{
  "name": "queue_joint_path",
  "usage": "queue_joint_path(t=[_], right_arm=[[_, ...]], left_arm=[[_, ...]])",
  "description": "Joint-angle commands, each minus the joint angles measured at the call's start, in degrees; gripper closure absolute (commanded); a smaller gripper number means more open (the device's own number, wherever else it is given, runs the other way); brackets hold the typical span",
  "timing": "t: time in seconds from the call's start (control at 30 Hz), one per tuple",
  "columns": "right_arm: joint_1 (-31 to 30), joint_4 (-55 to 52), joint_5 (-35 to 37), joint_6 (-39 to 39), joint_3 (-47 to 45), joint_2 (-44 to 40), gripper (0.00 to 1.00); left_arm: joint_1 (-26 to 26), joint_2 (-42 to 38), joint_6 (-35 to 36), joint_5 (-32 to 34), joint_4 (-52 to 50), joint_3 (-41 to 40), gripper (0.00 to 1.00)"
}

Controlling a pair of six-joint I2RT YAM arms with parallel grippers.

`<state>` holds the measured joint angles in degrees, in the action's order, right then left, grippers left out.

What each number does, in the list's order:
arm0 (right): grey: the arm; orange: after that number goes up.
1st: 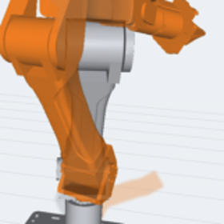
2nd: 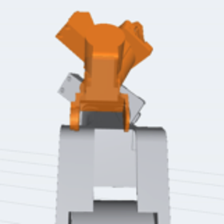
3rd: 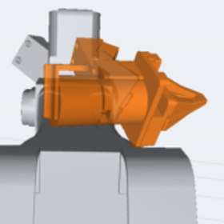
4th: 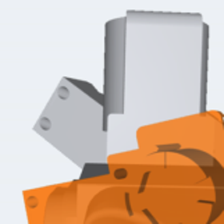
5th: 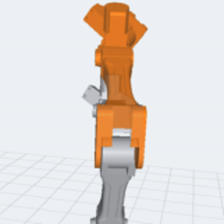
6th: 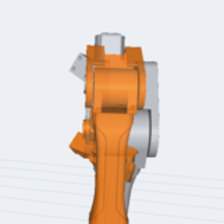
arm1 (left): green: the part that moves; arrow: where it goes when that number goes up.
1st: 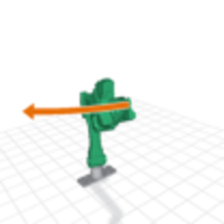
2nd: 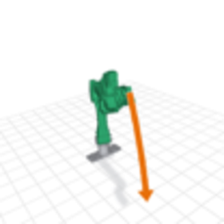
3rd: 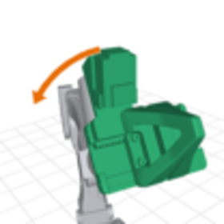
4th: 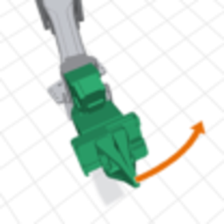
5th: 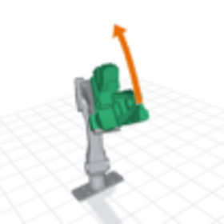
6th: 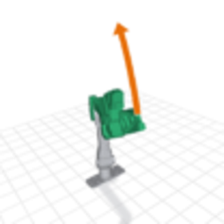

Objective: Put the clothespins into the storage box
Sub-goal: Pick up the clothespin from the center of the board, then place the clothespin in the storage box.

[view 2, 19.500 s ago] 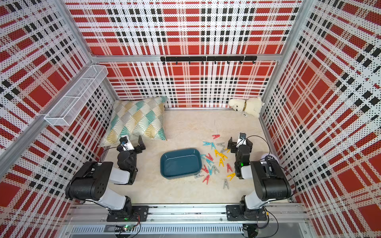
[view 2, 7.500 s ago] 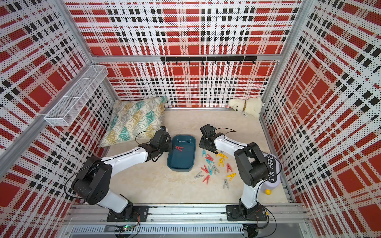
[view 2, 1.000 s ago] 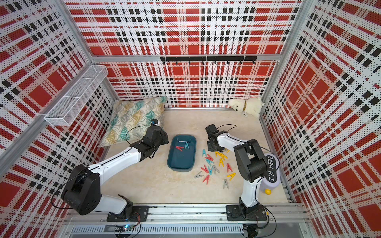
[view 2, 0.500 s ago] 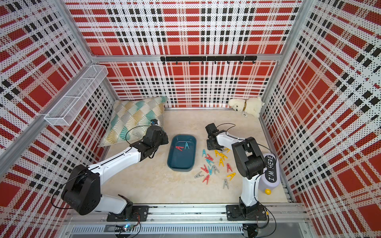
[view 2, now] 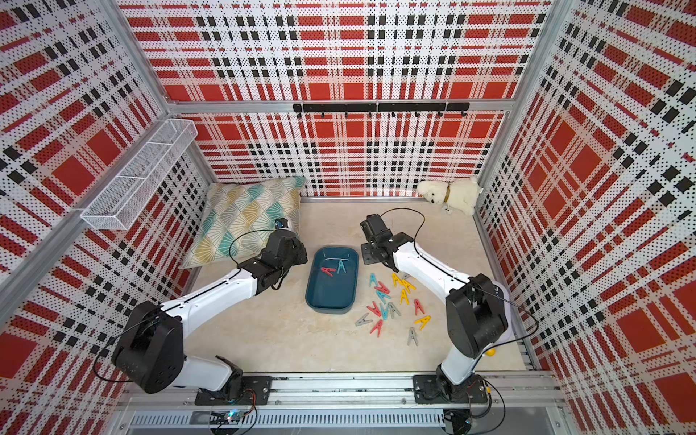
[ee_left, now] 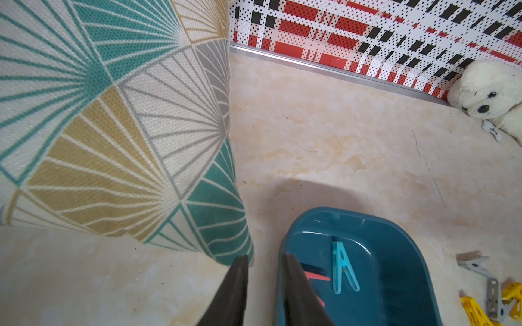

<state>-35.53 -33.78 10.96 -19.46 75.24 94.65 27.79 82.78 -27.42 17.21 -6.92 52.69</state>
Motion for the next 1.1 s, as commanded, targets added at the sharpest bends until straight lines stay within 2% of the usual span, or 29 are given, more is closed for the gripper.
queue_joint_path(t=[0.0,0.13,0.4,0.6,1.07], right_arm=[[-4.9,-0.2,-1.1,1.8,-0.7,-1.1,0.96],[-10.1,2.5,-4.4,2.0,-0.3,2.1,0.95],[-14.1,4.3,-7.7,1.8,6.0,14.7,0.95],[-14.4,3.7,-8.3,0.8,10.8,21.9,0.95],[-14.6,2.6,-7.0,-2.0,14.6,28.0,0.95]], left_arm=[[-1.1,0.0,-0.1,0.8,-0.6,1.1,0.72],[-2.2,-0.5,-0.4,0.8,-0.6,0.8,0.72],[-5.2,-4.2,-1.0,0.5,-1.6,-0.7,0.72],[-5.5,-6.2,-1.2,0.5,-1.8,-1.3,0.72],[-5.5,-6.1,-1.2,0.7,-2.0,-1.2,0.72]])
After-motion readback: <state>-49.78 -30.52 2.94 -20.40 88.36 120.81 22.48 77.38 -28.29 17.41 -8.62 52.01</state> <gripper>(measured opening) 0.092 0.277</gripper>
